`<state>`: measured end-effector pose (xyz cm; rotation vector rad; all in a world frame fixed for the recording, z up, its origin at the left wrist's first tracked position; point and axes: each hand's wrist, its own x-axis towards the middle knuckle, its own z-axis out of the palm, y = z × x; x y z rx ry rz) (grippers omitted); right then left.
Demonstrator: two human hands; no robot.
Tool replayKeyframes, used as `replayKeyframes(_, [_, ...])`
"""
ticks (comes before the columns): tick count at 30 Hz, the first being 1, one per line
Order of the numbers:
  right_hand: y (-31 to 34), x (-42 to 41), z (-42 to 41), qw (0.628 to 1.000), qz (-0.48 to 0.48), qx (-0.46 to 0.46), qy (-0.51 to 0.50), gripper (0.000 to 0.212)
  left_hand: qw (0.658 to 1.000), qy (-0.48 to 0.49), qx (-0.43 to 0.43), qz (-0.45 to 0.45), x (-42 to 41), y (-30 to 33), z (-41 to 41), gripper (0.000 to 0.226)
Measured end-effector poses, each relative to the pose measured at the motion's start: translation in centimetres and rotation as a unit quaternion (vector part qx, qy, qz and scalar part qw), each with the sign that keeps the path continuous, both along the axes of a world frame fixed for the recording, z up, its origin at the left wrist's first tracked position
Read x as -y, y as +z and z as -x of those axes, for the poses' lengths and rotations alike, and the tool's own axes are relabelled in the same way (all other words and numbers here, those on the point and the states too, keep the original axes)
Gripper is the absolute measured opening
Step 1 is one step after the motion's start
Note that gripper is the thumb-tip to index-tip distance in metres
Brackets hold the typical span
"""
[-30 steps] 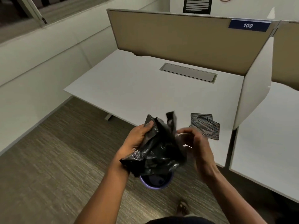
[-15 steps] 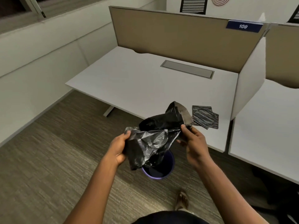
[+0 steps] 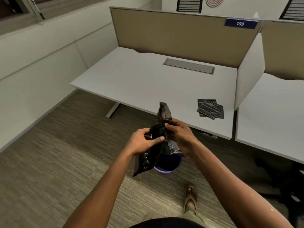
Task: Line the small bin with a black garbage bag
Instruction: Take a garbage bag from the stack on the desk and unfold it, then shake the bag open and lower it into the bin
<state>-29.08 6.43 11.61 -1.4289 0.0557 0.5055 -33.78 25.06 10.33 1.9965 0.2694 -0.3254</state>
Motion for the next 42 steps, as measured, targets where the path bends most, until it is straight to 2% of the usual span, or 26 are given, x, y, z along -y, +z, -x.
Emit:
replayKeyframes(1, [0.3,0.0,0.0,1.000,-0.005,0.007,0.004,0.026,1.000,-0.006,0.002,0.006,-0.1,-0.1,0.2,0.061])
replayKeyframes(3, [0.4,0.6,0.0,1.000,0.002,0.021,0.000,0.031,0.997,0.017,0.006,0.074,-0.8,-1.2,0.9,0.044])
replayKeyframes(5, [0.1,1.7,0.0,0.997,0.050,0.045,-0.022,0.035,0.986,0.071,0.009,0.153,-1.8,-2.2,1.8,0.028])
replayKeyframes(9, [-2.4,4.4,0.3,0.982,0.170,0.074,-0.036,0.027,0.951,0.211,-0.059,0.217,-3.3,-4.0,3.3,0.011])
replayKeyframes(12, [-5.1,5.7,1.2,0.962,0.265,0.055,-0.039,0.021,0.908,0.312,-0.110,0.256,-4.3,-5.3,3.9,0.026])
replayKeyframes(15, [-6.8,6.2,1.4,0.931,0.354,0.033,-0.077,0.025,0.904,0.356,-0.120,0.205,-4.7,-6.3,4.1,0.035])
replayKeyframes(17, [-6.7,6.3,0.8,0.944,0.318,-0.013,-0.082,0.024,0.906,0.368,-0.115,0.175,-4.7,-6.3,3.7,0.032])
replayKeyframes(19, [-5.4,6.1,0.1,0.959,0.271,-0.009,-0.083,0.023,0.897,0.389,-0.095,0.186,-4.8,-5.4,2.7,0.029])
replayKeyframes(22, [-1.4,5.4,-1.1,0.943,0.272,0.151,-0.115,0.026,0.870,0.409,-0.045,0.273,-5.0,-2.8,0.7,0.025])
replayKeyframes(24, [1.4,4.9,-1.3,0.921,0.232,0.277,-0.147,0.027,0.864,0.392,-0.004,0.314,-5.0,-0.9,-0.5,0.027])
replayKeyframes(28, [3.2,4.5,0.4,0.838,0.190,0.457,-0.230,0.021,0.842,0.355,0.071,0.399,-5.3,0.7,-1.1,0.025])
replayKeyframes(30, [0.8,4.8,2.2,0.778,0.247,0.535,-0.217,0.015,0.818,0.368,0.070,0.436,-5.2,-0.8,-0.4,0.026])
replayKeyframes(31, [-1.3,5.2,3.1,0.749,0.301,0.564,-0.173,0.015,0.810,0.387,0.048,0.438,-5.0,-2.3,0.1,0.029])
replayKeyframes(32, [-3.6,5.8,4.0,0.740,0.362,0.559,-0.096,0.017,0.806,0.403,0.015,0.434,-4.6,-3.9,0.7,0.035])
replayKeyframes(33, [-5.9,6.6,4.7,0.757,0.425,0.496,0.006,0.021,0.801,0.421,-0.027,0.424,-4.1,-5.6,1.3,0.041])
replayKeyframes(35, [-10.2,8.6,6.1,0.786,0.521,0.278,0.181,0.023,0.786,0.469,-0.098,0.390,-3.2,-8.7,2.7,0.047])
replayKeyframes(36, [-11.8,9.6,6.8,0.790,0.539,0.194,0.218,0.023,0.780,0.488,-0.119,0.374,-2.9,-10.0,3.3,0.046])
replayKeyframes(37, [-13.1,10.7,7.3,0.799,0.540,0.148,0.220,0.025,0.778,0.500,-0.133,0.357,-2.8,-11.1,3.7,0.044])
replayKeyframes(39, [-14.1,11.9,7.7,0.820,0.528,0.117,0.187,0.024,0.788,0.504,-0.144,0.323,-2.5,-12.2,4.0,0.043])
replayKeyframes(41, [-14.3,12.3,7.3,0.840,0.500,0.142,0.157,0.021,0.796,0.503,-0.150,0.302,-2.3,-12.2,3.5,0.043])
replayKeyframes(42, [-14.1,12.3,6.9,0.849,0.485,0.159,0.137,0.031,0.797,0.501,-0.153,0.301,-2.2,-12.0,3.0,0.042])
